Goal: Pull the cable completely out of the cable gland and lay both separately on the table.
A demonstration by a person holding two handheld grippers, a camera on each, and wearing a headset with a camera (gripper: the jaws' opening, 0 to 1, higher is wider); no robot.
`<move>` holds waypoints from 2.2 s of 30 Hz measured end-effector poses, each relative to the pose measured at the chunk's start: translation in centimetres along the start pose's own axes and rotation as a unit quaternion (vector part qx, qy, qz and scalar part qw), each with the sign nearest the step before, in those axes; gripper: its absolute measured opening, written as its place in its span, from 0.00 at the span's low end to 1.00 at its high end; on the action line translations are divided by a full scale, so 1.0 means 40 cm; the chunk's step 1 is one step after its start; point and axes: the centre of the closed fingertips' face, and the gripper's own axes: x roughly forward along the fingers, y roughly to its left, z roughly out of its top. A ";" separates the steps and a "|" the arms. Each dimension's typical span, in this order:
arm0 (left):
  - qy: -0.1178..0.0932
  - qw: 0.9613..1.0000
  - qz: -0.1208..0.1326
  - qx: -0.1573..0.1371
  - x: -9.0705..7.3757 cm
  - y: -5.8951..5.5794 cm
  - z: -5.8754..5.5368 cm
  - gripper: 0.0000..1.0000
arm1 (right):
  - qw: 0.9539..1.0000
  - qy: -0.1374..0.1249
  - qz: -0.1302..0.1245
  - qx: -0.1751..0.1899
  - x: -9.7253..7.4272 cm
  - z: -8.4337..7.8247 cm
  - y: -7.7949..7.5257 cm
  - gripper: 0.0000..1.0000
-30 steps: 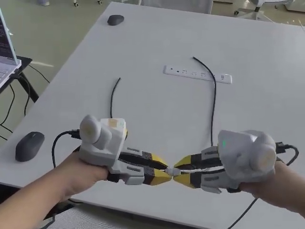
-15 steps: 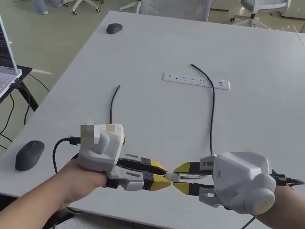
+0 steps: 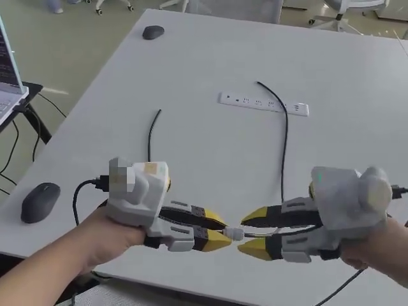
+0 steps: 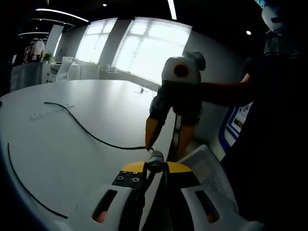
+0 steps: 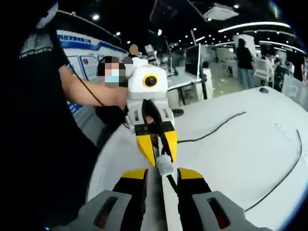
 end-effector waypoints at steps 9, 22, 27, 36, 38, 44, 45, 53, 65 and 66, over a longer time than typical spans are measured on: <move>0.001 1.000 -0.003 0.019 0.002 -0.009 0.003 0.15 | 0.993 0.010 0.077 0.087 0.017 -0.009 -0.032 0.17; -0.001 0.999 -0.007 0.031 0.004 -0.018 0.014 0.15 | 0.979 -0.010 0.145 0.141 0.016 -0.005 0.006 0.13; -0.002 1.000 -0.008 0.030 0.005 -0.018 0.017 0.15 | 0.977 -0.011 0.153 0.148 0.020 -0.004 0.014 0.11; 0.001 1.000 -0.005 0.011 0.008 -0.004 0.009 0.15 | 0.983 -0.012 0.145 0.110 0.022 0.001 0.019 0.08; -0.002 1.000 -0.005 0.007 0.008 -0.002 0.010 0.15 | 0.988 -0.006 0.133 0.077 0.021 0.004 0.019 0.08; -0.004 1.000 -0.001 0.000 0.005 -0.002 0.013 0.15 | 0.997 0.014 0.065 -0.047 0.022 0.010 0.014 0.08; -0.005 1.000 0.000 -0.001 0.004 0.001 0.014 0.15 | 0.997 0.014 0.054 -0.060 0.022 0.012 0.013 0.08; -0.026 1.000 0.005 -0.017 -0.015 0.013 0.040 0.15 | 0.978 0.020 -0.052 -0.199 0.015 0.036 0.004 0.07; 0.010 0.999 0.006 -0.030 -0.009 0.001 0.001 0.15 | 0.952 0.090 -0.074 -0.282 0.048 -0.009 0.005 0.07; 0.007 0.999 0.007 -0.032 -0.013 0.002 0.005 0.15 | 0.950 0.091 -0.078 -0.288 0.045 -0.002 0.004 0.07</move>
